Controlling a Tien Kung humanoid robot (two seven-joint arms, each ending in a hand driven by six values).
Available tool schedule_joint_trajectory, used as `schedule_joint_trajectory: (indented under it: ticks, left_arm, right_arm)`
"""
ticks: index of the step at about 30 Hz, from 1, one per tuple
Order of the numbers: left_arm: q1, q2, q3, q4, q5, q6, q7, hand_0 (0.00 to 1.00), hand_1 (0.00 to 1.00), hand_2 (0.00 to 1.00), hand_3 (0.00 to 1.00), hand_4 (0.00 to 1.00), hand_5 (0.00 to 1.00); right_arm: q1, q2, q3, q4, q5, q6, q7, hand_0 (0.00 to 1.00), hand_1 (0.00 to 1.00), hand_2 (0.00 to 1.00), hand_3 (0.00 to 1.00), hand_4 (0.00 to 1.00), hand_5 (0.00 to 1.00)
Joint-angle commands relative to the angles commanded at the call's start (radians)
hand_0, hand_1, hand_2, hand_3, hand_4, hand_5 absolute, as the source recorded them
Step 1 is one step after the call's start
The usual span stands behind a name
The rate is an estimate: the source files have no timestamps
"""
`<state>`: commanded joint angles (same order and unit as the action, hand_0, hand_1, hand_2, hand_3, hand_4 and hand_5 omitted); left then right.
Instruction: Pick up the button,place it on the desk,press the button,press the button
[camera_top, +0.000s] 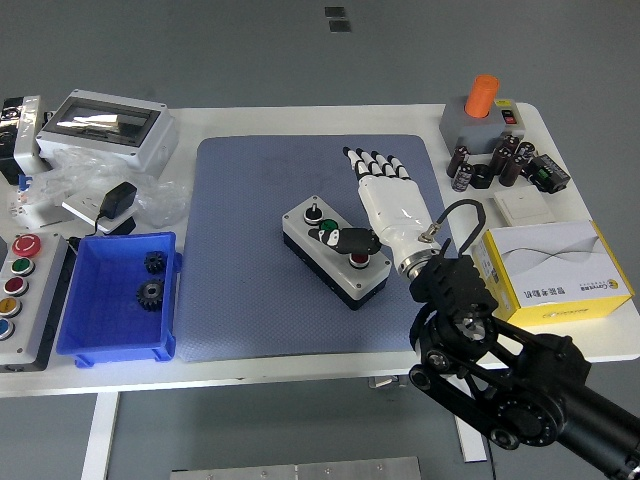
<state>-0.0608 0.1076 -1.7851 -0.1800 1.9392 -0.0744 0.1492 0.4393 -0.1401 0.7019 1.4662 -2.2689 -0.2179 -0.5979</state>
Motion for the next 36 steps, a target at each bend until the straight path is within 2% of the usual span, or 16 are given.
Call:
schedule_joint_trajectory:
  ticks: [8, 15, 21, 36]
  left_arm:
    - [-0.004, 0.001, -0.001, 0.0, 0.001, -0.002, 0.0, 0.704, 0.712, 0.617, 0.646, 0.698, 0.292]
    - [-0.01, 0.003, -0.002, 0.0, 0.007, -0.004, 0.002, 0.704, 0.712, 0.617, 0.646, 0.698, 0.292]
    - [-0.012, 0.006, -0.006, 0.0, 0.015, -0.005, 0.002, 0.704, 0.712, 0.617, 0.647, 0.697, 0.29]
    - [-0.015, 0.004, 0.0, 0.0, 0.013, -0.008, -0.003, 0.704, 0.711, 0.616, 0.647, 0.696, 0.29]
  right_arm:
    - [0.036, 0.046, -0.061, -0.134, 0.04, -0.001, 0.009, 0.998, 0.998, 0.998, 0.998, 0.998, 0.605]
    - [0.052, 0.065, -0.1, -0.245, 0.09, -0.004, 0.027, 0.998, 0.998, 0.998, 0.998, 0.998, 0.609]
    - [0.062, 0.065, -0.115, -0.268, 0.108, -0.003, 0.033, 0.998, 0.998, 0.998, 0.998, 0.998, 0.614]
    - [0.07, 0.07, -0.144, -0.288, 0.13, -0.056, 0.039, 0.995, 0.998, 0.998, 0.998, 0.998, 0.618]
